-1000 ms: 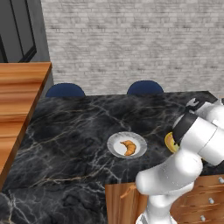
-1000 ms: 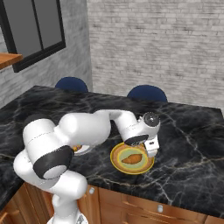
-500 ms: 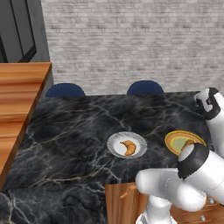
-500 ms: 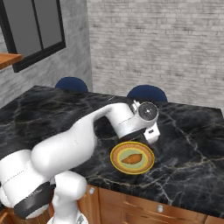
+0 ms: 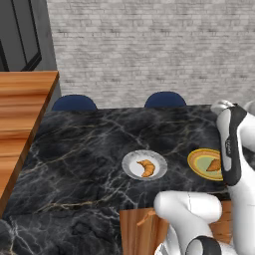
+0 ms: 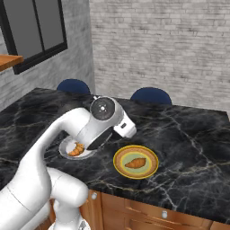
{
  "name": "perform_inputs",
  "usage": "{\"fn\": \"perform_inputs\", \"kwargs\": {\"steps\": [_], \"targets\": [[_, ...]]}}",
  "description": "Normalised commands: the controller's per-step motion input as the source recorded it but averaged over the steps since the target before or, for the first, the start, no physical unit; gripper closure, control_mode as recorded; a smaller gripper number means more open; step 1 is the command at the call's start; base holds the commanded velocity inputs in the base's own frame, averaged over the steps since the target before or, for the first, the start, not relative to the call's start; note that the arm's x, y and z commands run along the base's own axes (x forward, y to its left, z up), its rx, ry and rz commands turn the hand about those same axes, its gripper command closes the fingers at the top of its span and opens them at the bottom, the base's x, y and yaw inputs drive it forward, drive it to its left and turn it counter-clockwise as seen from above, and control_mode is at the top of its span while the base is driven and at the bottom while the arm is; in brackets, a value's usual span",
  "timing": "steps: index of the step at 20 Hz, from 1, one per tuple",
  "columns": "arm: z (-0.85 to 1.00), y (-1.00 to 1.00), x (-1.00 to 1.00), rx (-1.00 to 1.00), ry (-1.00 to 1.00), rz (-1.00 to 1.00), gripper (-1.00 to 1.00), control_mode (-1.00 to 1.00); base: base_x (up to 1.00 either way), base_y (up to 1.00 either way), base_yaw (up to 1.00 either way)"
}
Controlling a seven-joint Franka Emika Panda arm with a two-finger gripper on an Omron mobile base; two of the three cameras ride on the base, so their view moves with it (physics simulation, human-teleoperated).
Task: Place the pastries on the plates.
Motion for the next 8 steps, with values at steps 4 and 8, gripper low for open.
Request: {"fn": "perform_inputs", "kwargs": {"steps": [4, 8], "targets": [[1.0, 0.73, -0.91, -0.18, -0.01, 0.21, -1.0, -1.0, 0.0, 0.0, 0.0], [1.0, 0.16, -1.0, -0.12, 0.0, 0.15, -1.0, -1.0, 0.0, 0.0, 0.0]]}}
